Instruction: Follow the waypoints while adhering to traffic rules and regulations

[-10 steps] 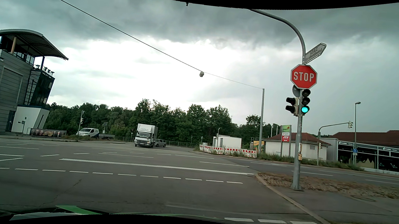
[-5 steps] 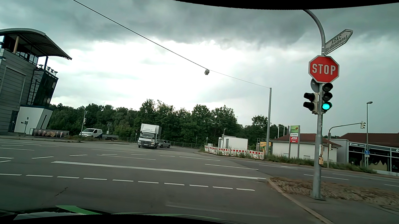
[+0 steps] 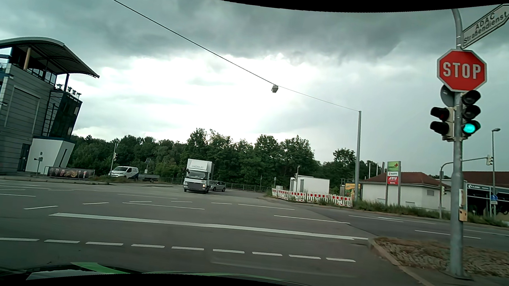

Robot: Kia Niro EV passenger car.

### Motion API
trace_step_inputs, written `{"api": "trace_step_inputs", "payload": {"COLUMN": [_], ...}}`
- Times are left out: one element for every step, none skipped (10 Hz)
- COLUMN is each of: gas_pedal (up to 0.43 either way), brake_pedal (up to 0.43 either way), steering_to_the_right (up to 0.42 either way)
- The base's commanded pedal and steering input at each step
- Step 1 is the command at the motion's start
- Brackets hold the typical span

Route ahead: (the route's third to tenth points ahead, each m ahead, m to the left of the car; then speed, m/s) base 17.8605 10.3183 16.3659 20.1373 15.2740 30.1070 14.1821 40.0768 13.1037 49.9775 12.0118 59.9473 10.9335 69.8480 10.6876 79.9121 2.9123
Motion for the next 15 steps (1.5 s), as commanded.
{"api": "trace_step_inputs", "payload": {"gas_pedal": [0.228, 0.220, 0.197, 0.169, 0.130, 0.079, 0.000, 0.000, 0.000, 0.000, 0.000, 0.000, 0.000, 0.000, 0.000], "brake_pedal": [0.000, 0.000, 0.000, 0.000, 0.000, 0.000, 0.000, 0.000, 0.000, 0.000, 0.000, 0.000, 0.000, 0.000, 0.037], "steering_to_the_right": [-0.144, -0.150, -0.156, -0.161, -0.167, -0.173, -0.180, -0.184, -0.187, -0.187, -0.188, -0.188, -0.187, -0.187, -0.187]}}
